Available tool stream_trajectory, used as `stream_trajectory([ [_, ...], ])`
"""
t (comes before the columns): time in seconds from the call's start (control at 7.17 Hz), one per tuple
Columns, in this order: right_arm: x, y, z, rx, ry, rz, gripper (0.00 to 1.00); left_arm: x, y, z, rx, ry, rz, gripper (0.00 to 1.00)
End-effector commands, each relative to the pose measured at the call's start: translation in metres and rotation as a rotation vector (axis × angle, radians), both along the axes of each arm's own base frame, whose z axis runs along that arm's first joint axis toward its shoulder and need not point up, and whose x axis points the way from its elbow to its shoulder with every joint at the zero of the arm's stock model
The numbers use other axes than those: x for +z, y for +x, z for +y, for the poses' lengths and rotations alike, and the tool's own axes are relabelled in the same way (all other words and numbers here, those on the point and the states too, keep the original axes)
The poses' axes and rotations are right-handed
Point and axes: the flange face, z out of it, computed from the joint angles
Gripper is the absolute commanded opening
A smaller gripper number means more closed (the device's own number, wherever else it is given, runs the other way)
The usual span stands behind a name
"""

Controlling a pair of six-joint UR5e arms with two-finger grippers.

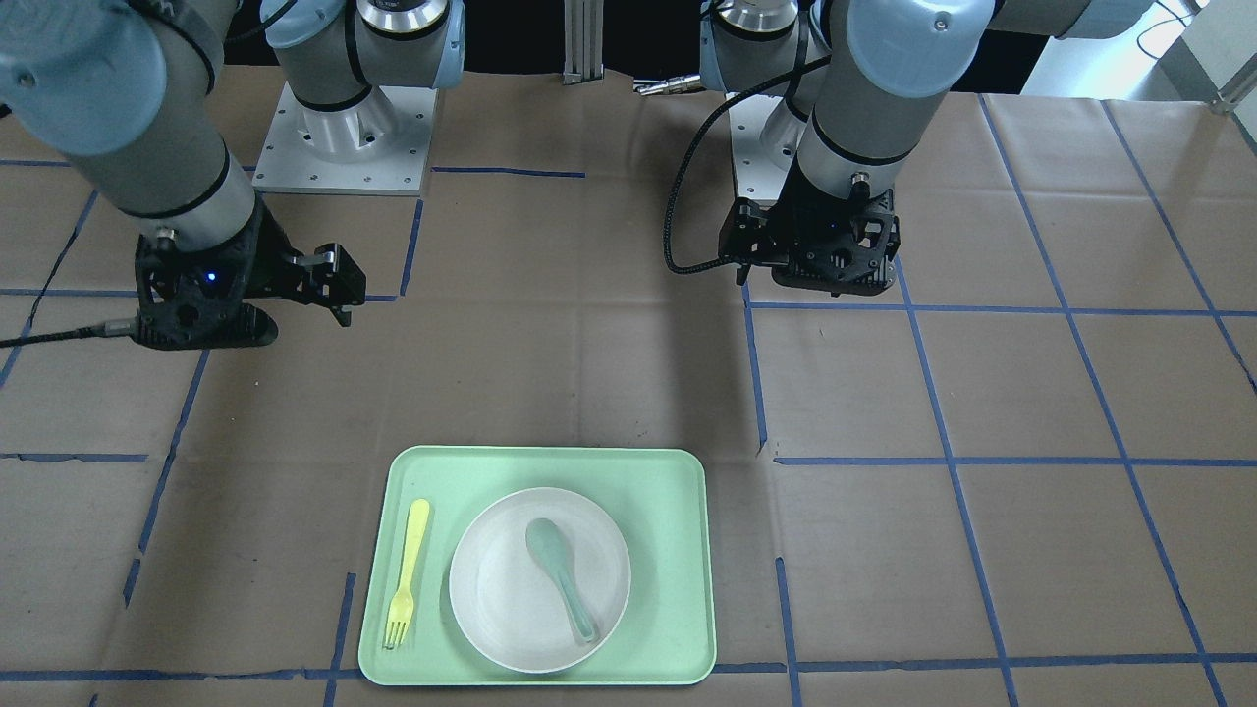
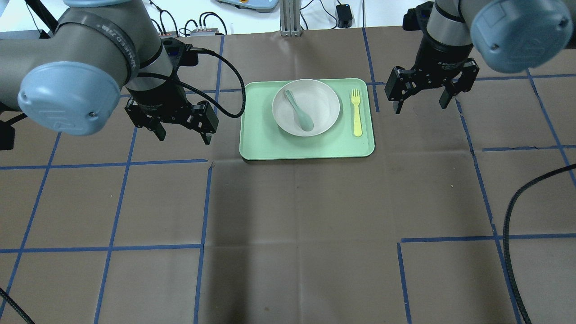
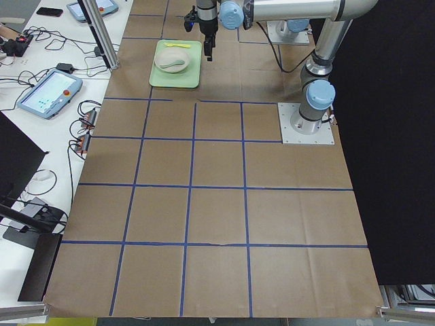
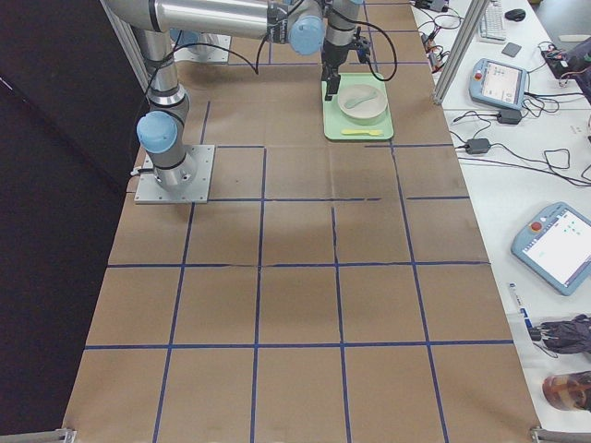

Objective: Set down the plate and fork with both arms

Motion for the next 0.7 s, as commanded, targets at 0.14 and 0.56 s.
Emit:
stream_trajectory([
  [0.14, 0.0209, 0.0015, 0.0354, -0.009, -0.034, -0.003, 1.0, -0.0004, 0.0, 0.0005, -0.001, 0.001, 0.0, 1.0],
  [0.56, 0.021, 0.0006, 0.0359, -0.01, -0.036, 0.006, 1.0, -0.0005, -0.0006, 0.0016, -0.002, 0.002, 0.0, 1.0],
])
